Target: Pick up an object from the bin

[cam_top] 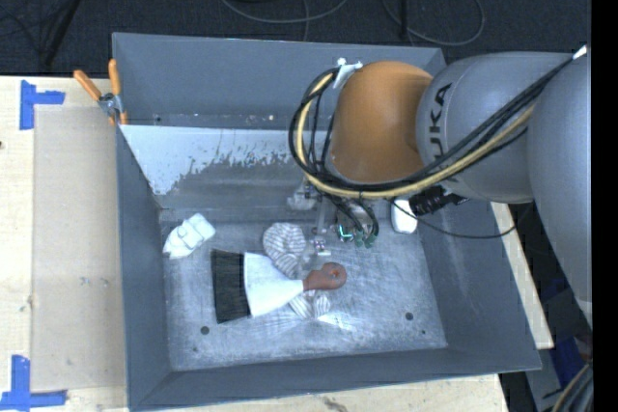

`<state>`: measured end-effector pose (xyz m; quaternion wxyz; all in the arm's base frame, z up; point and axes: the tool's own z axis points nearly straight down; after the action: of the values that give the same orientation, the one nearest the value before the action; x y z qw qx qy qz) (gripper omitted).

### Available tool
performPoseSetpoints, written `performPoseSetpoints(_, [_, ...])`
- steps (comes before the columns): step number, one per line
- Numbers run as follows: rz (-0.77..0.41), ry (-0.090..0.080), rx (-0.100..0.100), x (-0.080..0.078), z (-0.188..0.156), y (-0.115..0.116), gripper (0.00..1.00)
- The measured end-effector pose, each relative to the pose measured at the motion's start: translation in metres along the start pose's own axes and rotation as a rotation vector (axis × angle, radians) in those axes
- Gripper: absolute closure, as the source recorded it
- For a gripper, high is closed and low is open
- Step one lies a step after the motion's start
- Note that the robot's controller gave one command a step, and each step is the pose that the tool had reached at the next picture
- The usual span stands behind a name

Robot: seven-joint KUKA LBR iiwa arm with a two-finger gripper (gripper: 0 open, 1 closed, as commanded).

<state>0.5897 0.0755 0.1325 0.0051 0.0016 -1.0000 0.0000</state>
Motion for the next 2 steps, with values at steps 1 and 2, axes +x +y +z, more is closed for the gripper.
performPoseSetpoints(1, [0.002,-0.008,-0.001,-0.002,-0.004,0.0,0.0])
performPoseSetpoints(2, [-0.115,-0.015,-0.001,0.026,0.036,-0.03,0.0])
